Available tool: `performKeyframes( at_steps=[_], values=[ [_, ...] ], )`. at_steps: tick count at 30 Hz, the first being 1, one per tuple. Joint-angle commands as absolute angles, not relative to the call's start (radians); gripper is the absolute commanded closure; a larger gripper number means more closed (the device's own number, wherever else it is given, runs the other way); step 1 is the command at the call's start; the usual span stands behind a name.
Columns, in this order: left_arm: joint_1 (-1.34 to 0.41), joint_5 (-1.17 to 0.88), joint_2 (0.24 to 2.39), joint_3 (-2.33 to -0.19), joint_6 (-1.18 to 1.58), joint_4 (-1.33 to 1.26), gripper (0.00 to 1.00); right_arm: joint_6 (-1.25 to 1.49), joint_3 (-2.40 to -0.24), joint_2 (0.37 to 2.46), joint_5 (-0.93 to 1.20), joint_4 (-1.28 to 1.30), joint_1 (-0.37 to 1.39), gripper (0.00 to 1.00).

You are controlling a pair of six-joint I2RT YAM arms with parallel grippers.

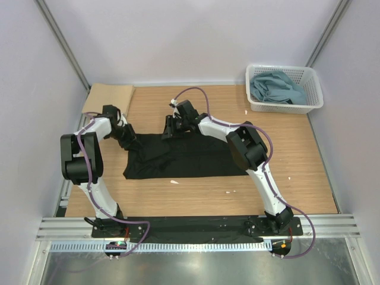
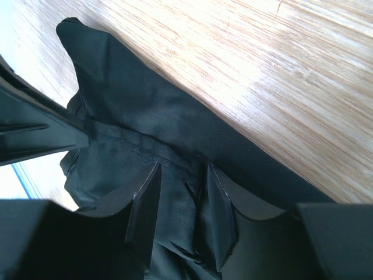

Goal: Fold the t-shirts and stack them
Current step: Fold the tshirt

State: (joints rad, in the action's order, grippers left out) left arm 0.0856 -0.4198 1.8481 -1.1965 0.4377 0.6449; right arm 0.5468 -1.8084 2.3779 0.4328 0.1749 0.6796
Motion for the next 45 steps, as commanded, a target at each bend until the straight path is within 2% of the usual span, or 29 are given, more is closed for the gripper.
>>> performKeyframes(
  at_steps=[1,8,19,22,30,45],
  values=[
    [0.087,-0.440,1.871,-1.226,0.437,0.626,0.69,0.558,-1.835,2.396,0.453,0.160,0.693,0.57],
    [0.089,-0.437,1.882,-1.241,0.443,0.624,0.80,0.568,-1.862,2.405,0.457,0.167,0.696,0.64],
    [0.089,-0.394,1.816,-1.241,0.471,0.647,0.93,0.557,-1.881,2.364,0.419,0.199,0.696,0.90],
    [0.089,-0.399,1.783,-1.238,0.483,0.653,0.97,0.552,-1.873,2.330,0.399,0.210,0.696,0.94],
    [0.087,-0.414,1.732,-1.229,0.512,0.658,0.98,0.558,-1.829,2.275,0.380,0.212,0.696,0.96],
    [0.084,-0.442,1.827,-1.351,0.497,0.663,0.99,0.604,-1.734,2.217,0.354,0.158,0.678,0.96]
  ],
)
